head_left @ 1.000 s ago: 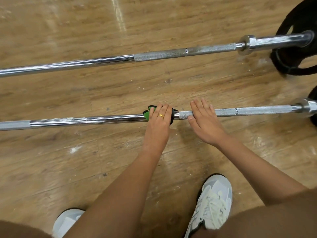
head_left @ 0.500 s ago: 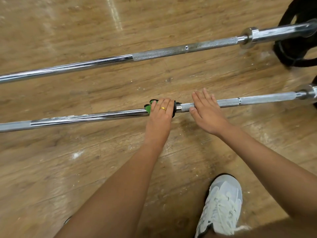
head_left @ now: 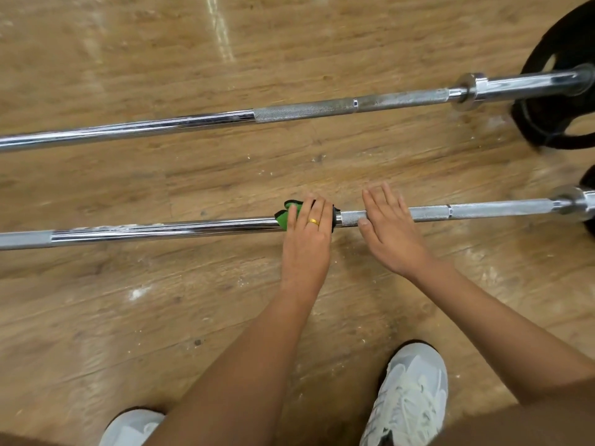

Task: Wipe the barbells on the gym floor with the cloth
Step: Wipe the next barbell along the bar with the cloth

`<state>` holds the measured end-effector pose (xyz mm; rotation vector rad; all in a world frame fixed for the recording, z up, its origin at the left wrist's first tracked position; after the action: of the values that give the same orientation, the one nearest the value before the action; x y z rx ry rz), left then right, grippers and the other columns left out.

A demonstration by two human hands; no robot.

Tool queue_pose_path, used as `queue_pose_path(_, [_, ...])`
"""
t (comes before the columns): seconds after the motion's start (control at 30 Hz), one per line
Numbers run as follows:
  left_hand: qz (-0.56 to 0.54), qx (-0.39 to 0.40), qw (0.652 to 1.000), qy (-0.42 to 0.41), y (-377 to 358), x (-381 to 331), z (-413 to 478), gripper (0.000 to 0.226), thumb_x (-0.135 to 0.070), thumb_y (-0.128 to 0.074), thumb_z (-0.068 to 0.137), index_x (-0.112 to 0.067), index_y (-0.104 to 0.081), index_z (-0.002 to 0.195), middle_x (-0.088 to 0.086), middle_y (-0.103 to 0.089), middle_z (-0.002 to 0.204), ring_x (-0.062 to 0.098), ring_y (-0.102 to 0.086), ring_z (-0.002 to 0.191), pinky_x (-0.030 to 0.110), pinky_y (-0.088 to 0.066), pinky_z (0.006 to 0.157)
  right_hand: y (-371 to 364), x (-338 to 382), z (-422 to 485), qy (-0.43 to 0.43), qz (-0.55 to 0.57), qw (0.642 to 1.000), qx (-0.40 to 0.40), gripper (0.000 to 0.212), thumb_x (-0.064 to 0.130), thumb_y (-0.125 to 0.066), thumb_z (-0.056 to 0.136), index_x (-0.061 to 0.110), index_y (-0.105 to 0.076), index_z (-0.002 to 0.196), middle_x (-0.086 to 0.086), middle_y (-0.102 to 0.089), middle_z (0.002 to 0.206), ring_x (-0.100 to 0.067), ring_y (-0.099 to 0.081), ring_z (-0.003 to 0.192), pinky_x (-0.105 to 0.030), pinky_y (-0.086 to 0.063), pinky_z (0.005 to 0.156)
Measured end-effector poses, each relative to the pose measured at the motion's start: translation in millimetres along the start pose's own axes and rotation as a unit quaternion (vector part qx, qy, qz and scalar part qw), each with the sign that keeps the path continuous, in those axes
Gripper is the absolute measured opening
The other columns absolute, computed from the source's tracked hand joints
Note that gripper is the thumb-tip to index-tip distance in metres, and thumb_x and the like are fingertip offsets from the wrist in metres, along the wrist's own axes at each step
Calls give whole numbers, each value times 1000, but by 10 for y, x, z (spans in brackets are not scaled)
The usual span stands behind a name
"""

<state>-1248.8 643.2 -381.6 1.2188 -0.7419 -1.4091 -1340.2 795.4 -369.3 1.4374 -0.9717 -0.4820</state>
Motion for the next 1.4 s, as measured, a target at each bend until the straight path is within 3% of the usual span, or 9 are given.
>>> queue_pose_path(0.2, [10,1,998,-69,-100,-65,-22,57,-1,-33,89,-2,-53,142,12,-54,147,29,-46,140,46,-29,119,-45,28,-53,-3,-11,999,-38,64,41,-19,104,13,-12,161,0,-5,168,-11,18,152,-30,17,121])
queue_pose_path(0.43, [7,-46,997,65,-47,229,-119,58,6,-53,85,-4,-53,141,10,-55,144,28,-42,141,46,-17,122,-130,42,0,-14,-8,997,-69,63,41,-17,104,13,-14,161,-1,-7,168,-12,19,152,-34,14,123])
queue_pose_path(0.63, [49,28,996,-75,-18,284,-60,57,0,-39,91,-5,-47,147,11,-48,152,29,-39,144,46,-17,122,-135,30,62,-16,-1,997,-76,64,40,-18,104,11,-17,160,-2,-8,169,-14,17,153,-37,13,123])
queue_pose_path(0.8, [43,59,991,-113,67,380,75,55,0,-29,94,-3,-49,146,13,-50,150,30,-43,143,46,-23,121,-88,45,111,-23,-9,996,-83,64,39,-18,103,8,-19,159,-4,-10,168,-16,13,153,-40,10,123])
queue_pose_path(1.03, [57,36,990,-124,22,272,30,56,-1,-23,99,-4,-38,152,13,-36,160,28,-30,150,48,-17,123,-76,55,137,-31,-21,997,-64,63,38,-19,104,11,-13,161,-1,-6,168,-13,19,151,-36,13,123])
queue_pose_path(1.13, [77,65,977,-188,90,383,81,54,-3,-23,100,-4,-39,152,13,-40,157,28,-38,146,47,-29,120,-46,58,136,-32,-24,998,-53,64,40,-18,104,11,-14,161,-2,-7,168,-16,15,153,-33,14,122])
queue_pose_path(1.27, [93,126,958,-240,395,676,379,63,-5,-19,90,-5,-51,144,11,-57,142,26,-60,122,34,-50,96,1,100,121,-47,-28,998,-32,64,40,-19,104,8,-15,160,-6,-9,168,-19,13,153,-32,16,121])
queue_pose_path(1.37, [82,263,923,-267,515,781,494,67,-5,-11,90,0,-20,156,18,-33,159,32,-43,139,37,-39,110,11,209,99,-86,-26,996,-25,65,40,-17,104,7,-12,160,-10,-6,168,-21,11,153,-34,14,122])
queue_pose_path(1.4, [90,257,923,-272,532,785,489,67,-4,-11,90,0,-19,156,17,-33,159,32,-44,139,36,-40,110,-2,276,73,-96,-24,995,-25,65,40,-18,104,7,-12,160,-10,-6,168,-24,8,154,-37,11,122])
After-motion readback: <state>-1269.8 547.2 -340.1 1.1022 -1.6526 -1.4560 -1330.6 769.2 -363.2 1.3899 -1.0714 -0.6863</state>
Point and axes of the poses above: each hand's wrist, its own z-axis towards the middle knuckle, its own y-axis out of the back of the hand, x = y × z, the point moved 2 cm from there along z, towards the middle knuckle
